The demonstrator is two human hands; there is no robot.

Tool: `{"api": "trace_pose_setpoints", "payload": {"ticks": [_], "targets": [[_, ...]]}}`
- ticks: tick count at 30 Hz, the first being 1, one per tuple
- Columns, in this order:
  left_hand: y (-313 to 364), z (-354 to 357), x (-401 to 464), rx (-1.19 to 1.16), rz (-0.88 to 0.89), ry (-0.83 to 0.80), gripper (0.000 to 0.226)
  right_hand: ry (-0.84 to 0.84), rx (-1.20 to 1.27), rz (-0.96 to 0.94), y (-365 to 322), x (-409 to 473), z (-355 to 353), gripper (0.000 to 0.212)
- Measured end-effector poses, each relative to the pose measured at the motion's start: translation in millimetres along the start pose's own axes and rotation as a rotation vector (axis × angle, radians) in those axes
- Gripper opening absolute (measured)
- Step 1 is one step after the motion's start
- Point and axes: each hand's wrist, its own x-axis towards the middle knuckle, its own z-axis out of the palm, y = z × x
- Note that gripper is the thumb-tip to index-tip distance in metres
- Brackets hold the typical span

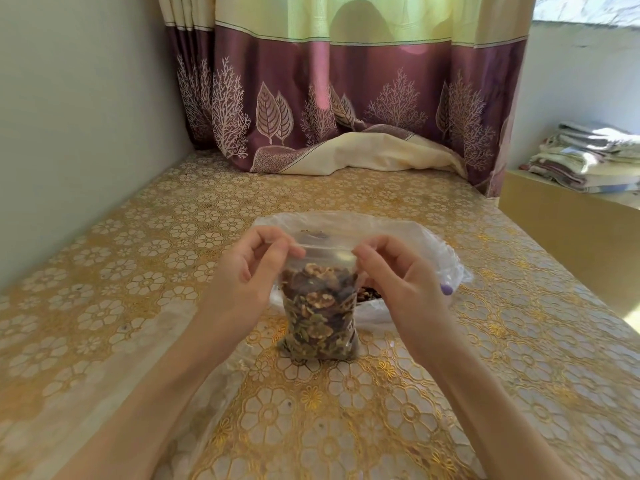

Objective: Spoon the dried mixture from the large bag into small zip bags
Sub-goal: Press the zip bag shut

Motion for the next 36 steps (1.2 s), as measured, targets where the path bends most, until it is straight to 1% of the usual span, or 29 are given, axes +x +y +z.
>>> {"api": "trace_pose_setpoints", "payload": {"ticks": [2,4,6,8,9,12,16,20,22,24,26,28,30,33,35,36], "targets": [[1.0,-1.5,0.2,0.008,-0.002,-0.019,0.019,-0.009,-0.032,-0.017,-0.6,0.7,0.5,0.016],[1.4,-2.4,0.5,0.025,0.015,-0.032,0.014,-0.017,-0.044,-0.038,-0.9,0.9,1.0,0.019],[1.3,-2.6,0.7,0.032,0.032,-0.029,0.010,-0.029,-0.036,-0.056,-0.9,0.3,1.6,0.016],[1.4,-2.5,0.9,0.027,0.044,-0.024,0.009,-0.048,-0.012,-0.064,-1.9,-0.3,1.9,0.008],[1.7,-2.6,0.9,0.021,0.047,-0.023,0.010,-0.053,-0.004,-0.065,-2.5,-0.5,1.9,0.007],[3.4,-2.6,0.6,0.030,0.060,-0.029,0.011,-0.053,0.007,-0.076,-2.2,0.1,0.6,0.013],[6.7,-1.0,-0.2,0.025,0.091,-0.032,0.011,-0.018,0.005,-0.107,-1.6,-1.0,1.3,0.008],[8.7,-0.4,-1.5,0.049,0.121,-0.030,0.011,0.013,-0.014,-0.109,-1.5,-2.6,3.1,0.008],[9.7,-1.0,-2.0,0.057,0.123,-0.023,0.012,-0.005,-0.022,-0.107,-2.3,-2.8,3.5,0.009],[10.4,-1.2,-1.8,0.063,0.118,-0.017,0.011,-0.029,-0.020,-0.104,-3.7,-2.6,4.2,0.006],[11.1,-1.1,-1.5,0.080,0.123,-0.023,0.008,-0.042,-0.022,-0.098,-4.1,-2.4,5.3,0.009],[10.6,-0.8,-1.9,0.115,0.141,-0.021,0.020,-0.042,-0.023,-0.092,-3.8,-2.2,5.8,0.012],[11.0,-0.2,-2.0,0.125,0.144,-0.019,0.025,-0.036,-0.024,-0.090,-4.0,-2.3,5.8,0.012],[11.9,1.6,-2.3,0.096,0.141,-0.010,0.017,-0.043,-0.024,-0.106,-5.8,-2.4,6.0,0.011],[12.7,1.8,-3.0,0.068,0.132,-0.008,0.007,-0.046,-0.034,-0.123,-6.5,-2.4,6.6,0.021],[13.2,1.8,-3.7,0.067,0.128,-0.006,0.005,-0.046,-0.037,-0.128,-6.4,-2.4,7.0,0.026]]}}
